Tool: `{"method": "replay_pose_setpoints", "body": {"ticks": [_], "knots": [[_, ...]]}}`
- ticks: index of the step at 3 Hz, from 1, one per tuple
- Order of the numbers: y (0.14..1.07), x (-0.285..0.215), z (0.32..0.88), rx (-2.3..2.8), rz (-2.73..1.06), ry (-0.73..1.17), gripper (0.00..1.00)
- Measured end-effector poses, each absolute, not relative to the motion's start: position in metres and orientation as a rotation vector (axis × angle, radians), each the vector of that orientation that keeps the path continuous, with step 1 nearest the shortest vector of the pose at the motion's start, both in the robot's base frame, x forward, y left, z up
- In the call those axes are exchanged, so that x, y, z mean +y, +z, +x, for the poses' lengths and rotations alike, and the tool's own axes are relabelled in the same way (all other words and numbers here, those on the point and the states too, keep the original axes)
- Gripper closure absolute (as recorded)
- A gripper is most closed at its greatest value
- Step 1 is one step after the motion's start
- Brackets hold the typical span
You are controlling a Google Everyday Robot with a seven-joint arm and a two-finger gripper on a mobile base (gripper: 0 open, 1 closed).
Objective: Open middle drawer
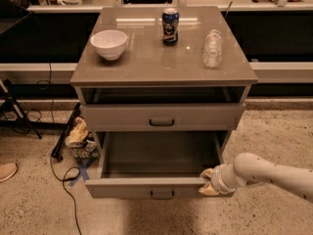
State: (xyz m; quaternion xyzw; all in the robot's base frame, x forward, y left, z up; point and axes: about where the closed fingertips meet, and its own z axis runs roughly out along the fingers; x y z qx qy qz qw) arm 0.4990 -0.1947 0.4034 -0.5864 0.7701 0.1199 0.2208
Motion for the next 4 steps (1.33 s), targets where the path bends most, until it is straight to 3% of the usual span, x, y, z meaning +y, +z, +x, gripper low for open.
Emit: {"method": "replay_pose_setpoints", "body": {"ticks": [2,4], "knots": [[0.4092,-0.1946,0.4991,2.129,-1.621,0.332,1.00],[0.4073,-0.1925,0.4979,2.128,-1.624,0.338,0.59]]}}
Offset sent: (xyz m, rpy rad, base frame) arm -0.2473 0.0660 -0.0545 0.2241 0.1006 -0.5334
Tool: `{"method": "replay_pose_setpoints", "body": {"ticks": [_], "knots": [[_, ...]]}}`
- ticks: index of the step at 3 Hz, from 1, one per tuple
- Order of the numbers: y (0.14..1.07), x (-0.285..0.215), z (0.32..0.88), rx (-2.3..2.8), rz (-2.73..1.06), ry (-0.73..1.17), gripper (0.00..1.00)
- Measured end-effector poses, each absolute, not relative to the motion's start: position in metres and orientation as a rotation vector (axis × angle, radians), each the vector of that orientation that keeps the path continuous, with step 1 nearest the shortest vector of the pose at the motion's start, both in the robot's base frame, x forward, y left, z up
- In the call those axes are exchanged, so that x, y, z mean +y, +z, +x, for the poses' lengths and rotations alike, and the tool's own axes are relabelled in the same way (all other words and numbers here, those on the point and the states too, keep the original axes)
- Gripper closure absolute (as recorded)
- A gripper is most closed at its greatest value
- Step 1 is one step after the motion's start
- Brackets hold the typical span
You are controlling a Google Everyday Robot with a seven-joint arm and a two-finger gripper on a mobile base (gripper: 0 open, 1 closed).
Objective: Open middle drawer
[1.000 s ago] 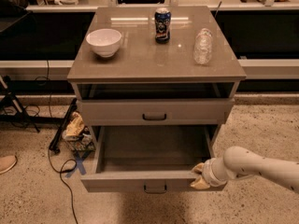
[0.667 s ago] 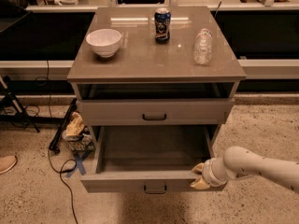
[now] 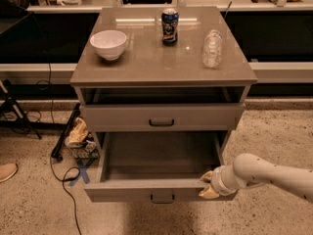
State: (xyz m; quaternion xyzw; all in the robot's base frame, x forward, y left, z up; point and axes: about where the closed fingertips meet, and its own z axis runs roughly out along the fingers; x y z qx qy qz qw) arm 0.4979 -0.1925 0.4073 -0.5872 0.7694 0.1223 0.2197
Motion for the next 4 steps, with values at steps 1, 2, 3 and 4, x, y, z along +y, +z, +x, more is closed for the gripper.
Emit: {"method": "replay_pose_setpoints", "body": {"ticks": [1,2,3,4], "knots": [[0.407,-0.193,0.498,2.128,-1.624,0.338,0.34],[0.425,-0.201,0.505,2.065,-1.670,0.347,0.04],[0.449,-0.212,0.515,2.023,-1.701,0.311,0.00],[0.483,-0.245,0.525,2.021,-1.664,0.213,0.00]]}}
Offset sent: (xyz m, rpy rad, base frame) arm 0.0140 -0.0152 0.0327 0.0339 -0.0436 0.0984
